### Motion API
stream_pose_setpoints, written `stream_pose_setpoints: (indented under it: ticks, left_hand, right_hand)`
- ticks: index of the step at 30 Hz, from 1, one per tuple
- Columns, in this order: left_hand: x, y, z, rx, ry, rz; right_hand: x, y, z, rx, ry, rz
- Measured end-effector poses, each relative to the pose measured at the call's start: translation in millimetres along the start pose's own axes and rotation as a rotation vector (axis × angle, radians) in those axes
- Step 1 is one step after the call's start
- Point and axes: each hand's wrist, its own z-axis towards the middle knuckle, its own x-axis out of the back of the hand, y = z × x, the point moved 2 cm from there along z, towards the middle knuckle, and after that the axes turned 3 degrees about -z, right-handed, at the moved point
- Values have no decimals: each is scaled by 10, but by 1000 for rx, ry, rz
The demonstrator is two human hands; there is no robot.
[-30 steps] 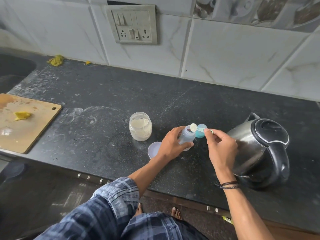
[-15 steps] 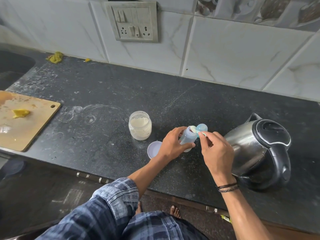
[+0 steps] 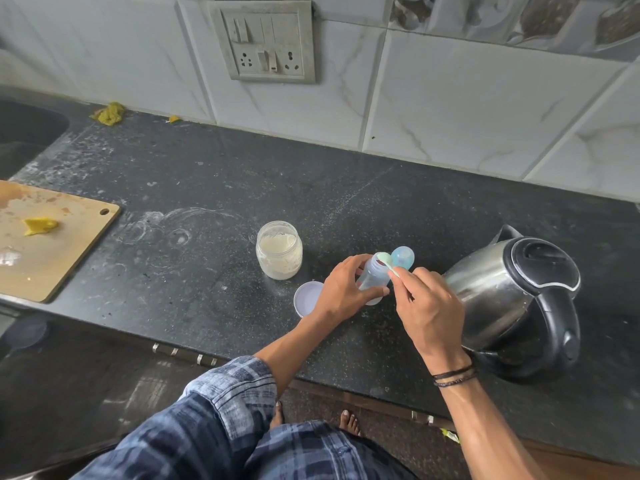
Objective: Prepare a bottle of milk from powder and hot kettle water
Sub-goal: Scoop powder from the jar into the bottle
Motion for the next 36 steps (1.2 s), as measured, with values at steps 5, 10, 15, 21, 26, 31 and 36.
stream_pose_setpoints:
  ticks: [5, 10, 15, 21, 26, 31, 36]
  left_hand:
    - [3, 4, -6, 1, -2, 6]
    - [5, 4, -9, 12, -9, 8]
    - [10, 8, -8, 15, -14, 9]
    - [3, -20, -4, 9, -4, 2]
    - [-1, -40, 20, 11, -1, -4]
    - [-6, -62, 32, 2, -6, -7]
    - [-10, -69, 41, -5, -20, -11]
  right_hand:
    - [-1, 7, -22, 15, -15, -27]
    - [-5, 6, -30, 30, -19, -33]
    - [-9, 15, -46, 35, -31, -35]
    - [-1, -7, -41, 39, -49, -15]
    - [23, -13, -20, 37, -32, -23]
    - [37, -23, -20, 15, -36, -23]
    - [58, -17, -12, -8, -36, 1]
